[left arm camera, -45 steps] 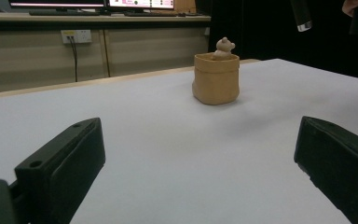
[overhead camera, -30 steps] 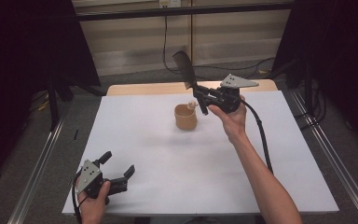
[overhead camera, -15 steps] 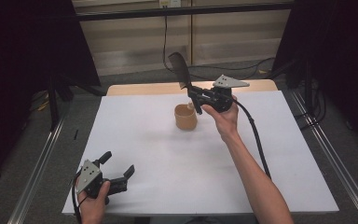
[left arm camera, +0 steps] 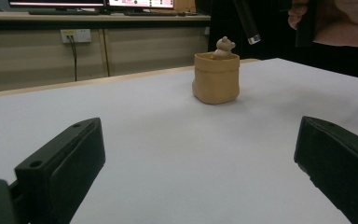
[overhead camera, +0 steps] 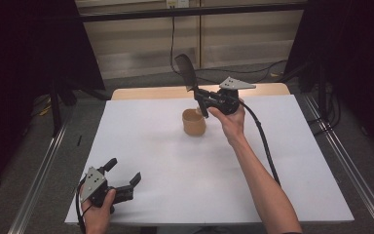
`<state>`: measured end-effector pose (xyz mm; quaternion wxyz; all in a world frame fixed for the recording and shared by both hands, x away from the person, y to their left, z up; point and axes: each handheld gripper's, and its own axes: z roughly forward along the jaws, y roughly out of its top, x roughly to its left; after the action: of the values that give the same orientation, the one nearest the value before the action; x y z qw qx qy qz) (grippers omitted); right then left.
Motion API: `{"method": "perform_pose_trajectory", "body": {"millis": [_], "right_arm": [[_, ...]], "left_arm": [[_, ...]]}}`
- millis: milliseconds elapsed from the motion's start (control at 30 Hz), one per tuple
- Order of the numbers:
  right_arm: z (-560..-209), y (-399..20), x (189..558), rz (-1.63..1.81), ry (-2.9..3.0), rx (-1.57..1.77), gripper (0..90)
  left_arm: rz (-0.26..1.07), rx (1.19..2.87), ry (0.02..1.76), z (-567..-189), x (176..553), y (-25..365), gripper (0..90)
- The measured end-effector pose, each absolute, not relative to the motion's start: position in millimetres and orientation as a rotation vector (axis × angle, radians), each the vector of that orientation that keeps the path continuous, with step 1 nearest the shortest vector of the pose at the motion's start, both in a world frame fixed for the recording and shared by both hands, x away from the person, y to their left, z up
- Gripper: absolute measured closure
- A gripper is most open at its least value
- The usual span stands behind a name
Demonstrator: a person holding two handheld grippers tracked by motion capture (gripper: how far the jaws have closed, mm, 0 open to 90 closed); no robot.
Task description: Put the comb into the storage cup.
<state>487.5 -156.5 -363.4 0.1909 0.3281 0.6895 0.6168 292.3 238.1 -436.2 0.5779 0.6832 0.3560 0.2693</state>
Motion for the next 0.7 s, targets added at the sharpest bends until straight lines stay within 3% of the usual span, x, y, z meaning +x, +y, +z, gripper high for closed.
{"method": "perform_pose_trajectory", "body": {"millis": [700], "right_arm": [[-372.2, -130.0, 512.3, 1.666, 2.042, 0.905, 73.2]], "left_arm": [[0.635, 1.601, 0.832, -435.9, 292.3, 239.4, 2.0]]}}
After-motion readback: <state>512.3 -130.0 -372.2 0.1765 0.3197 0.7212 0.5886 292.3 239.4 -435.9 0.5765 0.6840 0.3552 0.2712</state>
